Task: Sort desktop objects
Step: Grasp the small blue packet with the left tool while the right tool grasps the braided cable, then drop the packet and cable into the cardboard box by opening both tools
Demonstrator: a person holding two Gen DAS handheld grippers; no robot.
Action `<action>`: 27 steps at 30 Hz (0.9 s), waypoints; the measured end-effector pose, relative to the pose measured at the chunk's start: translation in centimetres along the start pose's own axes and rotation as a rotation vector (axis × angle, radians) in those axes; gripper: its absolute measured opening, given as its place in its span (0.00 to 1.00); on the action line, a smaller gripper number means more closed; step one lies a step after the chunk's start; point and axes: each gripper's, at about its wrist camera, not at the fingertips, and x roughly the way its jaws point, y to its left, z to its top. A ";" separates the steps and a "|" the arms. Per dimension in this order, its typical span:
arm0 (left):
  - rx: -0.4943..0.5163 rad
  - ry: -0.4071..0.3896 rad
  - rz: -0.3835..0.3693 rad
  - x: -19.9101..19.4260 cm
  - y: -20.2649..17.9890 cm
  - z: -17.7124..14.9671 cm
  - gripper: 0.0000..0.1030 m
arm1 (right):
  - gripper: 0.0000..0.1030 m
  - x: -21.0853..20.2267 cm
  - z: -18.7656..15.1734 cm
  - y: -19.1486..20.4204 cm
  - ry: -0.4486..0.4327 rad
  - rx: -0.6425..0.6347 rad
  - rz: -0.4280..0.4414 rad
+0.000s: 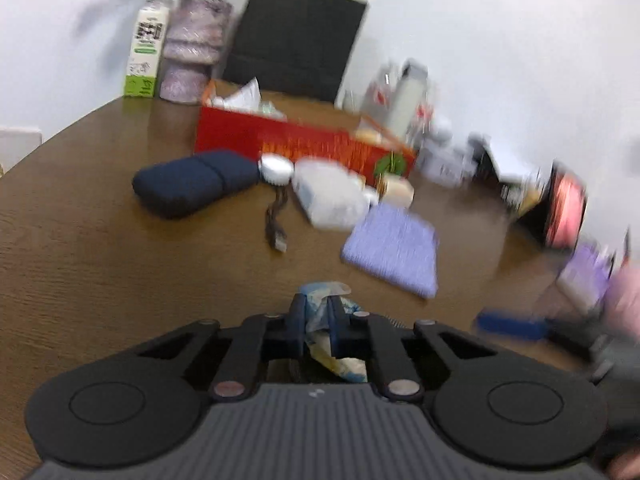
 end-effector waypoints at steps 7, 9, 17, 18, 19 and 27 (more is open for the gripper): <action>-0.119 -0.111 0.009 -3.6 3.4 2.5 0.10 | 0.79 2.5 0.7 1.5 0.046 -0.022 -0.036; -0.094 -0.117 0.060 -3.8 3.6 2.8 0.10 | 0.71 3.5 0.9 1.5 0.086 0.001 -0.051; -0.064 -0.070 0.111 -3.0 3.2 2.0 0.10 | 0.19 4.8 1.1 3.7 0.114 -0.141 -0.118; -0.053 -0.073 0.112 -3.1 2.9 1.8 0.10 | 0.18 4.3 1.1 3.7 0.089 -0.130 -0.123; -0.039 -0.078 0.113 -3.2 2.6 1.8 0.10 | 0.17 3.7 1.2 3.5 0.061 -0.104 -0.121; -0.021 -0.086 0.072 -2.8 1.4 2.3 0.10 | 0.17 -1.6 4.6 1.1 -0.126 -0.050 -0.195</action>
